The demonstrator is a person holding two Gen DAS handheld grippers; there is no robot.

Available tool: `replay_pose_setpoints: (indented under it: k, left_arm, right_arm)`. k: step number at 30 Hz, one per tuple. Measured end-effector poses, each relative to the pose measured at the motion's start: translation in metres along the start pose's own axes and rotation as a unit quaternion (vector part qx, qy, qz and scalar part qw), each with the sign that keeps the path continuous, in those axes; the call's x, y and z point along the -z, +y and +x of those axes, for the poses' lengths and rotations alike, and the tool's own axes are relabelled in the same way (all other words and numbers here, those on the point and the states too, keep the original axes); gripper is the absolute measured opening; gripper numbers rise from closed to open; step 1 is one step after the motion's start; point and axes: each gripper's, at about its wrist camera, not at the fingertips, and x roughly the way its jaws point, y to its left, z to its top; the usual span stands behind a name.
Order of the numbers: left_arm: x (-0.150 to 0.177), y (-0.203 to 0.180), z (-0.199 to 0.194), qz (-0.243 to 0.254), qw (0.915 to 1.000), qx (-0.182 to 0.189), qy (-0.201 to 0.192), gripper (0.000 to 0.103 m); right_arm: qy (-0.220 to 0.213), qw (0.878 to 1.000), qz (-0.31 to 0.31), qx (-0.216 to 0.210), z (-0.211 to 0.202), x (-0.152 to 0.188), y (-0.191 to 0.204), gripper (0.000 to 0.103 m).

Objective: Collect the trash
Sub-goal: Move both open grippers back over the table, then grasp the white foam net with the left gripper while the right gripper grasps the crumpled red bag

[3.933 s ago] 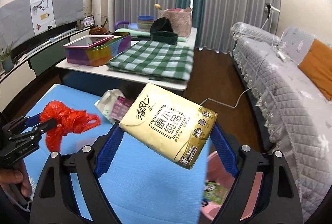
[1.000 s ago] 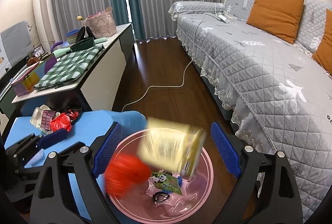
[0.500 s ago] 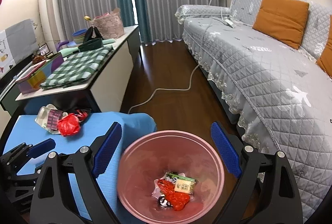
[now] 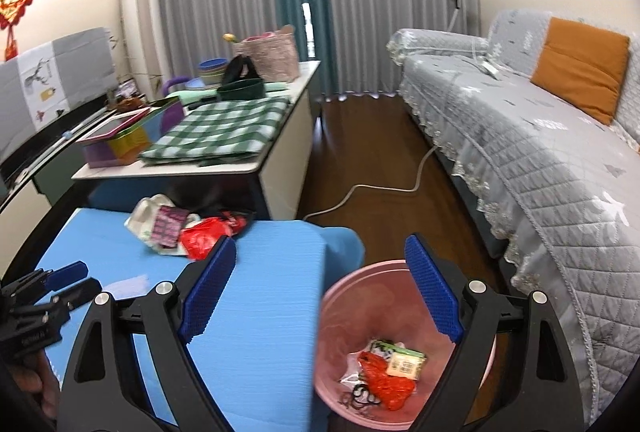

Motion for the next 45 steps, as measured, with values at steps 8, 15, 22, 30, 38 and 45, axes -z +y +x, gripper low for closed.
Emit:
replay_pose_setpoints:
  k: [8,15,22,30,38,45]
  left_arm:
    - [0.025,0.063,0.011,-0.061,0.9964,-0.057,0.015,0.058]
    - [0.038,0.085,0.031,-0.093,0.9923,-0.069,0.043,0.075]
    - [0.041,0.092,0.052,-0.104,0.9903,-0.076,0.053,0.080]
    - [0.039,0.101,0.074,-0.116,0.9881,-0.076,0.066,0.080]
    - [0.038,0.091,0.089,-0.087,0.9896,-0.077,0.085,0.059]
    - [0.034,0.097,0.086,-0.084,0.9905,-0.081,0.074,0.015]
  right_arm:
    - [0.016,0.999,-0.026,-0.021,0.017,0.008,0.035,0.084]
    - [0.021,0.998,-0.043,-0.038,0.042,0.009,0.063,0.087]
    - [0.031,0.996,-0.059,-0.057,0.071,0.016,0.083,0.093]
    - [0.048,0.994,-0.066,-0.072,0.102,0.020,0.096,0.096]
    - [0.069,0.991,-0.071,-0.085,0.134,0.022,0.111,0.098]
    - [0.097,0.989,-0.062,-0.091,0.166,0.027,0.116,0.098]
